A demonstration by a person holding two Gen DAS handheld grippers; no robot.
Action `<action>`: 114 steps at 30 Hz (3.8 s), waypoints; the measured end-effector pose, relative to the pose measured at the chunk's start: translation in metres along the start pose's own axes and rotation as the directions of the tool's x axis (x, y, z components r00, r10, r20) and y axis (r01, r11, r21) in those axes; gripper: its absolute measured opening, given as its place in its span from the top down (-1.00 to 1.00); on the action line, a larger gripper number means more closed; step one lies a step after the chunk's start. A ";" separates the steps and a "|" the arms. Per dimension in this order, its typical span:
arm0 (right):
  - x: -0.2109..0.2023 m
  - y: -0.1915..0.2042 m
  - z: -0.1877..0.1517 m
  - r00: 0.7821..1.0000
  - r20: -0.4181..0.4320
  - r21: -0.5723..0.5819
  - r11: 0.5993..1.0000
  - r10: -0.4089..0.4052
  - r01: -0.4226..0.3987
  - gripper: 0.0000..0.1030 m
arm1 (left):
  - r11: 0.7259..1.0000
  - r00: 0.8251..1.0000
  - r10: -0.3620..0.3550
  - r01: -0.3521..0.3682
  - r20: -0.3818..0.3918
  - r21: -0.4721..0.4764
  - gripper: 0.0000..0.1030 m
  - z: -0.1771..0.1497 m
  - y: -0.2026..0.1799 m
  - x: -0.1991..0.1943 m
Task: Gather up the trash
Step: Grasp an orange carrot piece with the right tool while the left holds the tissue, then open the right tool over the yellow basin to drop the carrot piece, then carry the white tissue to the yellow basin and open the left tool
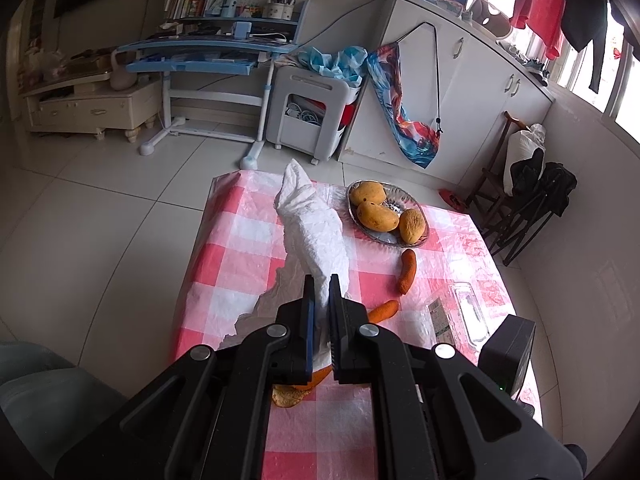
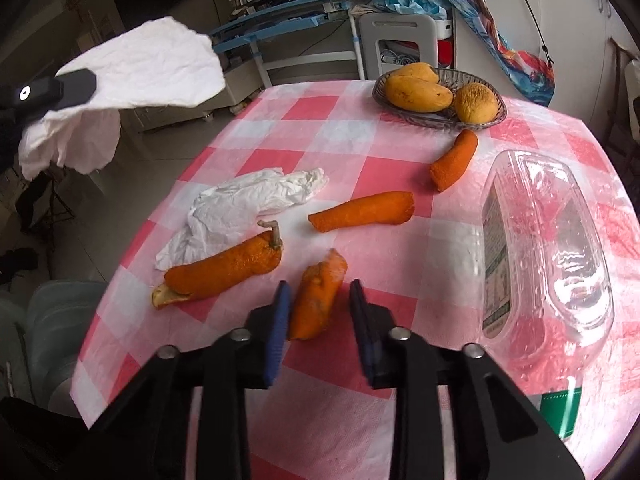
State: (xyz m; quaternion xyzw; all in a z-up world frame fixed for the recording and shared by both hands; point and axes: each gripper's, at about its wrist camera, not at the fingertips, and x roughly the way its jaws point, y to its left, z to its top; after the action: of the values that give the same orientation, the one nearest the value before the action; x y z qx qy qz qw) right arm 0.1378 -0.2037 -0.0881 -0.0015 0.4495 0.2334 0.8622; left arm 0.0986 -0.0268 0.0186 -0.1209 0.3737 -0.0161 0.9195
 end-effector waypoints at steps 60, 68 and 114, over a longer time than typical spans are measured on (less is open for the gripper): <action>-0.083 0.060 -0.096 0.903 -0.230 -0.261 0.871 0.363 -0.417 -0.07 | 0.978 0.996 0.076 -0.085 0.054 0.193 0.89 -0.013 -0.041 -0.009; -0.086 0.049 -0.083 0.936 -0.126 -0.216 0.912 0.327 -0.348 -0.10 | 0.975 0.995 0.082 -0.093 0.060 0.203 0.89 -0.012 -0.040 -0.011; -0.106 0.015 -0.083 0.969 0.003 -0.133 0.961 0.246 -0.243 -0.14 | 0.963 0.962 0.121 -0.055 -0.246 0.262 0.53 -0.241 -0.050 -0.090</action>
State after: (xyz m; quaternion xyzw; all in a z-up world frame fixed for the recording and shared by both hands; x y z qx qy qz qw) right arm 0.0158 -0.2507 -0.0529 -0.0005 0.4214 0.3672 0.8292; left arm -0.1298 -0.1149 -0.0750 0.0175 0.4909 -0.0382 0.8702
